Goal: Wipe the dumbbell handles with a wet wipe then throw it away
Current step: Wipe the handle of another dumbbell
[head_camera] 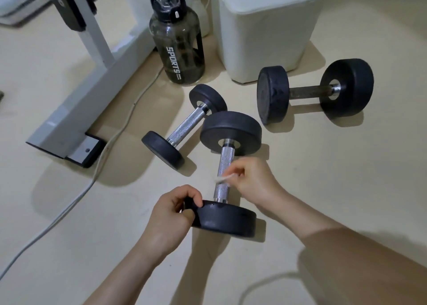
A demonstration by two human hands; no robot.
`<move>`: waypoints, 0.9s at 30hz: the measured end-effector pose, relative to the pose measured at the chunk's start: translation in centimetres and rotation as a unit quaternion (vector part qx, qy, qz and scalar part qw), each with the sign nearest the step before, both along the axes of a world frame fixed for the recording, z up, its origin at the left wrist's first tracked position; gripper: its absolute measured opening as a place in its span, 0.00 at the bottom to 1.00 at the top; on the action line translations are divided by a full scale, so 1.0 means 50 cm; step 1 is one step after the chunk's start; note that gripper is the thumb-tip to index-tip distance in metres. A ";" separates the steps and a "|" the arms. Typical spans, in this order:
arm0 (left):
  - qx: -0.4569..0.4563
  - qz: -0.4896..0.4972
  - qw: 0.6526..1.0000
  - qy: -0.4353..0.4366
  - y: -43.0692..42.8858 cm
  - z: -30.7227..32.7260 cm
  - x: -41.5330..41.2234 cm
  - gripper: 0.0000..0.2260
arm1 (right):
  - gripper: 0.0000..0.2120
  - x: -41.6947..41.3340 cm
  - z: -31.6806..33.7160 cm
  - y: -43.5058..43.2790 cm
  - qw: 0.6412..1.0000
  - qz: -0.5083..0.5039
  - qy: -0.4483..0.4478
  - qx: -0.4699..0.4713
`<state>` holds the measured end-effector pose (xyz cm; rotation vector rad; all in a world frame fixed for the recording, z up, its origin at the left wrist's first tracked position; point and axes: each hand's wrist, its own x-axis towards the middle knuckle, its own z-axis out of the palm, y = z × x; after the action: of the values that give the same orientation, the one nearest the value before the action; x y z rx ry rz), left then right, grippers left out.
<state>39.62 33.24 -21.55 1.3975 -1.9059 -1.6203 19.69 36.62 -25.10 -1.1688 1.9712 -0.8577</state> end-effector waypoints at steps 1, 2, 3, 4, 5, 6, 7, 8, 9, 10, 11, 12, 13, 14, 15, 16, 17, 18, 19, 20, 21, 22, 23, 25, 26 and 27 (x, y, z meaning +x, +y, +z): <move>-0.002 0.005 1.000 -0.002 -0.001 -0.005 0.000 0.15 | 0.04 -0.007 -0.002 -0.023 0.997 -0.067 0.002 -0.027; -0.001 0.011 1.000 -0.004 -0.001 -0.009 0.000 0.15 | 0.05 -0.009 0.000 -0.043 0.993 -0.110 0.001 -0.043; 0.000 0.014 1.000 -0.009 0.000 -0.012 0.003 0.15 | 0.06 -0.004 0.000 -0.051 0.990 -0.130 -0.005 -0.046; 0.000 0.018 1.000 -0.016 -0.002 -0.013 0.005 0.14 | 0.08 0.007 -0.004 -0.048 0.991 -0.129 -0.013 -0.038; -0.003 0.029 0.999 -0.024 -0.007 -0.014 0.006 0.14 | 0.10 0.019 -0.006 -0.036 0.993 -0.111 -0.025 -0.020; -0.004 0.042 0.999 -0.029 -0.013 -0.016 0.006 0.14 | 0.09 0.032 -0.007 -0.016 0.996 -0.080 -0.042 0.008; -0.002 0.051 0.998 -0.033 -0.016 -0.018 0.005 0.13 | 0.07 0.041 -0.006 0.004 0.996 -0.047 -0.059 0.041; 0.003 0.062 0.997 -0.037 -0.016 -0.018 0.004 0.13 | 0.05 0.048 -0.002 0.018 0.995 -0.018 -0.074 0.062; 0.002 0.071 0.996 -0.046 -0.015 -0.015 0.004 0.12 | 0.04 0.049 0.002 0.019 0.994 -0.014 -0.087 0.063; -0.008 0.072 0.996 -0.059 -0.016 -0.012 0.004 0.12 | 0.04 0.043 0.006 0.007 0.994 -0.048 -0.092 0.043; -0.028 0.066 0.995 -0.076 -0.017 -0.009 0.007 0.11 | 0.04 0.033 0.011 -0.014 0.990 -0.108 -0.086 0.014; -0.053 0.056 0.992 -0.100 -0.019 -0.007 0.012 0.12 | 0.04 0.024 0.017 -0.038 0.984 -0.162 -0.069 -0.009; -0.090 0.043 0.986 -0.132 -0.022 -0.001 0.019 0.14 | 0.04 0.021 0.018 -0.059 0.980 -0.191 -0.058 -0.016; -0.127 0.030 0.978 -0.165 -0.023 0.010 0.025 0.14 | 0.04 0.023 0.013 -0.071 0.980 -0.192 -0.051 -0.010; -0.153 0.022 0.969 -0.191 -0.026 0.021 0.033 0.14 | 0.04 0.029 0.003 -0.075 0.983 -0.175 -0.050 0.001; -0.167 0.018 0.964 -0.207 -0.030 0.029 0.041 0.14 | 0.05 0.041 -0.003 -0.070 0.986 -0.153 -0.060 0.015; -0.175 0.018 0.960 -0.219 -0.033 0.033 0.048 0.12 | 0.06 0.056 -0.006 -0.059 0.989 -0.127 -0.073 0.033; -0.182 0.018 0.956 -0.230 -0.034 0.037 0.050 0.09 | 0.08 0.069 -0.009 -0.044 0.990 -0.099 -0.082 0.057; -0.190 0.015 0.951 -0.242 -0.031 0.039 0.052 0.07 | 0.11 0.079 -0.010 -0.027 0.990 -0.073 -0.087 0.082; -0.199 0.009 0.947 -0.251 -0.032 0.038 0.052 0.04 | 0.12 0.083 -0.008 -0.017 0.989 -0.051 -0.093 0.103; -0.205 0.006 0.944 -0.258 -0.035 0.037 0.052 0.03 | 0.13 0.086 -0.006 -0.016 0.987 -0.042 -0.105 0.113; -0.207 0.004 0.941 -0.267 -0.037 0.036 0.055 0.02 | 0.11 0.087 -0.006 -0.022 0.985 -0.065 -0.120 0.107; -0.205 0.002 0.941 -0.269 -0.041 0.035 0.059 0.02 | 0.08 0.087 -0.006 -0.036 0.980 -0.122 -0.131 0.085; -0.199 0.006 0.944 -0.263 -0.046 0.030 0.066 0.03 | 0.03 0.084 -0.005 -0.070 0.959 -0.246 -0.133 0.039; -0.201 0.006 0.944 -0.263 -0.047 0.028 0.070 0.03 | 0.01 0.086 -0.001 -0.082 0.958 -0.261 -0.114 0.032; -0.203 0.004 0.943 -0.264 -0.047 0.026 0.072 0.03 | 0.02 0.090 0.000 -0.088 0.965 -0.246 -0.085 0.035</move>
<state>43.21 30.90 -20.24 1.7539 -2.3352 -0.8068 24.19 32.20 -25.08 -0.5418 2.1581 -1.0834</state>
